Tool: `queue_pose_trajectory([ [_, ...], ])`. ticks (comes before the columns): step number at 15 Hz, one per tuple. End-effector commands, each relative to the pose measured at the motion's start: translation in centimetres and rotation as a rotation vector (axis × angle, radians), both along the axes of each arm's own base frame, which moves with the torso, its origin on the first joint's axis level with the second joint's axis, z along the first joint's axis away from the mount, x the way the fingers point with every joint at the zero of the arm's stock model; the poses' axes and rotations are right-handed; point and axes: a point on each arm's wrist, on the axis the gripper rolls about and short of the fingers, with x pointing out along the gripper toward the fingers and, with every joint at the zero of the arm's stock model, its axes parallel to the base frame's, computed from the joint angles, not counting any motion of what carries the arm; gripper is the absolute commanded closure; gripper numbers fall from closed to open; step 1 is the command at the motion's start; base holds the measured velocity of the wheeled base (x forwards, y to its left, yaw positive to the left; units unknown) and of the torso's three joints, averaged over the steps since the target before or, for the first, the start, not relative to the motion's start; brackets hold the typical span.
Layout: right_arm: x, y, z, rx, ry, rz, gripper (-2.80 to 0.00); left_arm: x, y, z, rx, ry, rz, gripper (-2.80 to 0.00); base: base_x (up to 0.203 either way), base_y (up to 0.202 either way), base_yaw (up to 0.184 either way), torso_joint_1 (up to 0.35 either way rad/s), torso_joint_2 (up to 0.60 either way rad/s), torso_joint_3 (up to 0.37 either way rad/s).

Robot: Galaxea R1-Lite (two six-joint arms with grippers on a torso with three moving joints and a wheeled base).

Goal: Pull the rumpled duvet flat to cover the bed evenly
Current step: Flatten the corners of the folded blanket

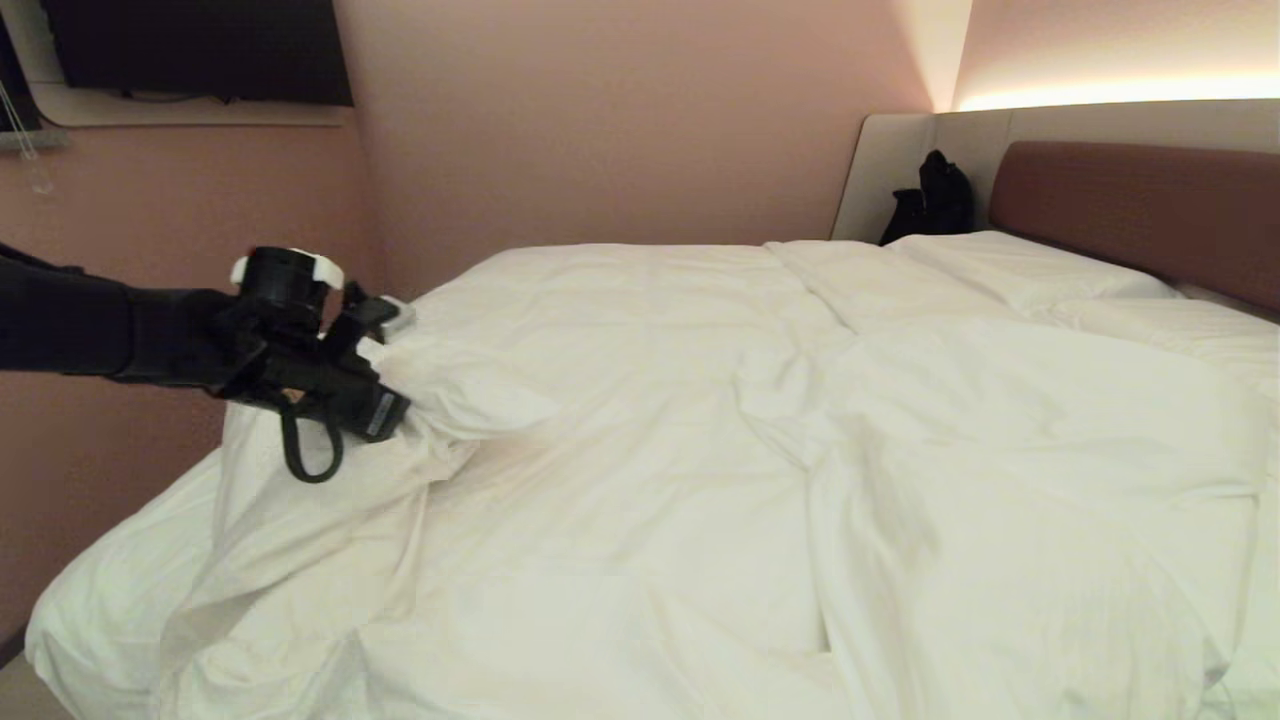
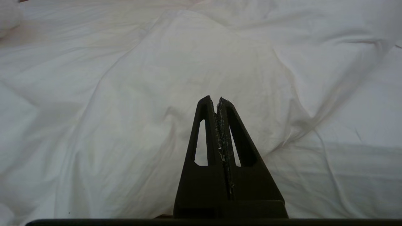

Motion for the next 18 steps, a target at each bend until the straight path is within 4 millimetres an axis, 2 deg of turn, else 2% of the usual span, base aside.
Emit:
queue_pose_trajectory([
  [1, 0.0, 0.0, 0.0, 0.0, -0.001, 0.002, 0.0, -3.7, 2.9, 3.3, 0.001, -0.065, 0.083, 0.0, 0.0, 0.0, 0.0, 0.0, 0.0, 0.0],
  [2, 0.0, 0.0, 0.0, 0.0, -0.001, 0.002, 0.0, -5.4, 3.7, 4.2, 0.001, -0.08, 0.11, 0.0, 0.0, 0.0, 0.0, 0.0, 0.0, 0.0],
  [5, 0.0, 0.0, 0.0, 0.0, -0.001, 0.002, 0.0, -10.0, 5.3, 4.3, -0.003, -0.059, 0.182, 0.0, 0.0, 0.0, 0.0, 0.0, 0.0, 0.0],
  [9, 0.0, 0.0, 0.0, 0.0, -0.001, 0.001, 0.0, -18.0, 5.9, 5.8, -0.02, -0.132, 0.292, 0.0, 0.0, 0.0, 0.0, 0.0, 0.0, 0.0],
  [11, 0.0, 0.0, 0.0, 0.0, -0.001, 0.0, 0.0, -21.1, 6.2, 6.3, -0.056, -0.171, 0.395, 0.0, 0.0, 0.0, 0.0, 0.0, 0.0, 0.0],
  [13, 0.0, 0.0, 0.0, 0.0, -0.001, 0.002, 0.0, -23.4, 6.3, 5.7, -0.085, -0.152, 0.475, 0.0, 0.0, 0.0, 0.0, 0.0, 0.0, 0.0],
  [18, 0.0, 0.0, 0.0, 0.0, -0.001, 0.002, 0.0, -25.3, 5.9, 4.2, -0.077, -0.117, 0.524, 0.0, 0.0, 0.0, 0.0, 0.0, 0.0, 0.0],
])
